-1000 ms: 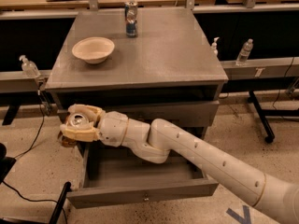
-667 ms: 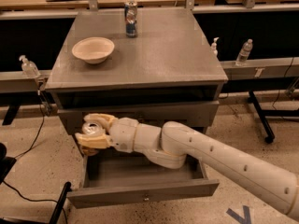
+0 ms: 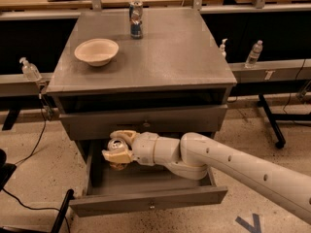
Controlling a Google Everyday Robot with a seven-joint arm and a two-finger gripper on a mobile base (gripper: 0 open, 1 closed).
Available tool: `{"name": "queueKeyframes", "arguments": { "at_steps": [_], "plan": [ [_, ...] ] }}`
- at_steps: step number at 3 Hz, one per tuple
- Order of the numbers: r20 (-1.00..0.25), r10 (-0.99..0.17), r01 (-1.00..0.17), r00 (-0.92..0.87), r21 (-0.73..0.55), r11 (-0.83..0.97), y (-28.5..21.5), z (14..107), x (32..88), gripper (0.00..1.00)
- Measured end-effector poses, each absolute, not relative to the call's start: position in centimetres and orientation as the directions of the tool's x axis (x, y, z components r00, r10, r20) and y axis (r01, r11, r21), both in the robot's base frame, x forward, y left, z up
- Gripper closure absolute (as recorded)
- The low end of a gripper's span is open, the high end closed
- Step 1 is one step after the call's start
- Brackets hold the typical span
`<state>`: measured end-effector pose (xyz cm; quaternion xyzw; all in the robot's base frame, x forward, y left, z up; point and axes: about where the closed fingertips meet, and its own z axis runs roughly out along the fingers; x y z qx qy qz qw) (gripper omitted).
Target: Place orange can into middle drawer
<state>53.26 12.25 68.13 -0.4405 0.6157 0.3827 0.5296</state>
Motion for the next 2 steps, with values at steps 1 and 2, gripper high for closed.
{"name": "queueKeyframes", "arguments": {
  "at_steps": [1, 2],
  "plan": [
    [-0.989, -0.143, -0.953, -0.049, 0.003, 0.303, 12.8, 65.1, 55.3, 1.0],
    [-0.985, -0.158, -0.956, -0.069, 0.019, 0.293, 13.4, 62.1, 56.3, 1.0]
  ]
}}
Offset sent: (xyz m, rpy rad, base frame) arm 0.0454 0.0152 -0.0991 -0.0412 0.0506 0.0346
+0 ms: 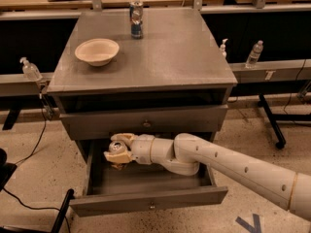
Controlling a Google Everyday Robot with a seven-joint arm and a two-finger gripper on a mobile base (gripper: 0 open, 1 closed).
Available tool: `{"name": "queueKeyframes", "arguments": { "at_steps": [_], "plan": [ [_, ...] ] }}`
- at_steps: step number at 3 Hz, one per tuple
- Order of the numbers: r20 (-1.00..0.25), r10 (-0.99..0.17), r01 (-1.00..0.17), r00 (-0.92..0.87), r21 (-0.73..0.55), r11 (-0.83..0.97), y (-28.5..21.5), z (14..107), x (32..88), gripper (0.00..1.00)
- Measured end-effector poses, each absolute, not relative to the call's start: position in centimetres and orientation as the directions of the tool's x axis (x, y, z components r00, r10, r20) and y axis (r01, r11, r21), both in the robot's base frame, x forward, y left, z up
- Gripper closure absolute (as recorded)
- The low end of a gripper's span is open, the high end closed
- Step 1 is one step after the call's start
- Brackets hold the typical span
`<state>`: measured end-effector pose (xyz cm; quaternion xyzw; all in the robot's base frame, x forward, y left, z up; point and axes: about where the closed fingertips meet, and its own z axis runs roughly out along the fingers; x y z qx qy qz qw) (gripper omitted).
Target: Place orange can into middle drawer
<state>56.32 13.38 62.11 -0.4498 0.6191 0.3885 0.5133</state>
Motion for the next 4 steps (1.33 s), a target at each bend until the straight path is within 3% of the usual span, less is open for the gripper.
{"name": "queueKeyframes", "arguments": {
  "at_steps": [2, 4],
  "plan": [
    [-0.956, -0.246, -0.947, -0.159, 0.077, 0.313, 13.8, 54.6, 56.5, 1.0],
    [-0.94, -0.307, -0.945, -0.146, 0.041, 0.326, 13.5, 52.7, 56.7, 1.0]
  ]
}}
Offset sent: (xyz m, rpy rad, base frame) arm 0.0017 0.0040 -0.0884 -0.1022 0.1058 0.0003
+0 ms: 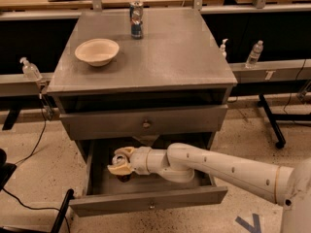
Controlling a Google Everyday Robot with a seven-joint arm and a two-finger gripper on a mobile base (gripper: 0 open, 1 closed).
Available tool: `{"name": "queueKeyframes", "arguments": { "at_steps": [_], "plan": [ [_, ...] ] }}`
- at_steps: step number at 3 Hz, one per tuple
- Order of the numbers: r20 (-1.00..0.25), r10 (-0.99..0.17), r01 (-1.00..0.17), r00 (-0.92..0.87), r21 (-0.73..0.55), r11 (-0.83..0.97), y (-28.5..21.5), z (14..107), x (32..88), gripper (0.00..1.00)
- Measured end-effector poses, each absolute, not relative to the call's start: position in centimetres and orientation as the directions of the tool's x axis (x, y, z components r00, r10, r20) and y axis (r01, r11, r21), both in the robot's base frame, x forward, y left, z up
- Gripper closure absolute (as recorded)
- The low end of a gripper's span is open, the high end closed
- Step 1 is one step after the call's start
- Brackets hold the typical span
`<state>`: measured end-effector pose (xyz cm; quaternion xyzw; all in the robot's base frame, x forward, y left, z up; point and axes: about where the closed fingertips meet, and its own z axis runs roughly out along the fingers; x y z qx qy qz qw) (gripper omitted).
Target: Place orange can into middle drawer
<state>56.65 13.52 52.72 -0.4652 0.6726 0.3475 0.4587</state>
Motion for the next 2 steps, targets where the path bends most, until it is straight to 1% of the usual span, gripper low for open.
{"name": "queueKeyframes", "arguments": {
  "at_steps": [1, 2],
  "plan": [
    [-0.926, -0.354, -0.934, -0.131, -0.005, 0.357, 12.4, 50.6, 57.1, 1.0],
    [-0.92, -0.374, -0.92, -0.113, -0.046, 0.39, 11.2, 48.7, 58.2, 1.0]
  ]
}}
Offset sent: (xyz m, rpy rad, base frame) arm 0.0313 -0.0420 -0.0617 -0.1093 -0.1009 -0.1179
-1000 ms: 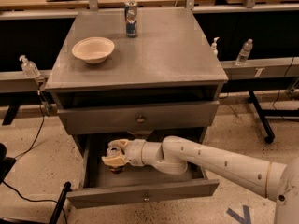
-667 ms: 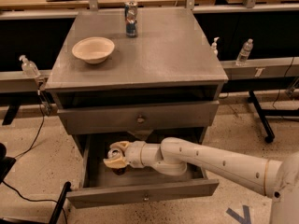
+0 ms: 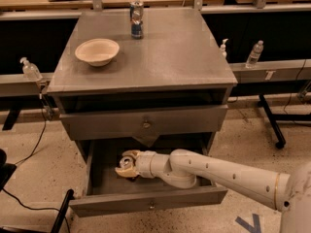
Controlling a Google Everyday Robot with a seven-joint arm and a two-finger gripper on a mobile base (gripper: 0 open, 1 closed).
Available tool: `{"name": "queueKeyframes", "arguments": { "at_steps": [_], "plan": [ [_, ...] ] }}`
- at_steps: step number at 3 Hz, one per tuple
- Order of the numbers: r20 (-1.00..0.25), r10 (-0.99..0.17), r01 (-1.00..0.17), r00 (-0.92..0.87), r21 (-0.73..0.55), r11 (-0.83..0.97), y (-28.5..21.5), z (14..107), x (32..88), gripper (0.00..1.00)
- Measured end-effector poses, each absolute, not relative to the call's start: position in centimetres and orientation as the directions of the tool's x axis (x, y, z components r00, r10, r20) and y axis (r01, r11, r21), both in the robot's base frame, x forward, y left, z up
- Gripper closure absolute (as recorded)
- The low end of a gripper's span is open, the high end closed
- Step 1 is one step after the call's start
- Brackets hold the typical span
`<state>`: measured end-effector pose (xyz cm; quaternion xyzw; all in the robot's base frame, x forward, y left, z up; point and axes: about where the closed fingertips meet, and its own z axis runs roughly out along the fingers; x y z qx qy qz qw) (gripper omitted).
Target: Place orange can into middle drawer
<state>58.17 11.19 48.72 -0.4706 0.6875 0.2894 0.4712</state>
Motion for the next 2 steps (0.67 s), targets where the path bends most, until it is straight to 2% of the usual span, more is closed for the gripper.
{"name": "queueKeyframes", "arguments": {
  "at_steps": [1, 2],
  "plan": [
    [-0.93, -0.355, -0.909, -0.094, -0.065, 0.411, 9.9, 47.2, 60.2, 0.98],
    [-0.949, -0.307, -0.916, -0.076, -0.056, 0.397, 9.2, 46.7, 61.7, 0.76]
  ]
}}
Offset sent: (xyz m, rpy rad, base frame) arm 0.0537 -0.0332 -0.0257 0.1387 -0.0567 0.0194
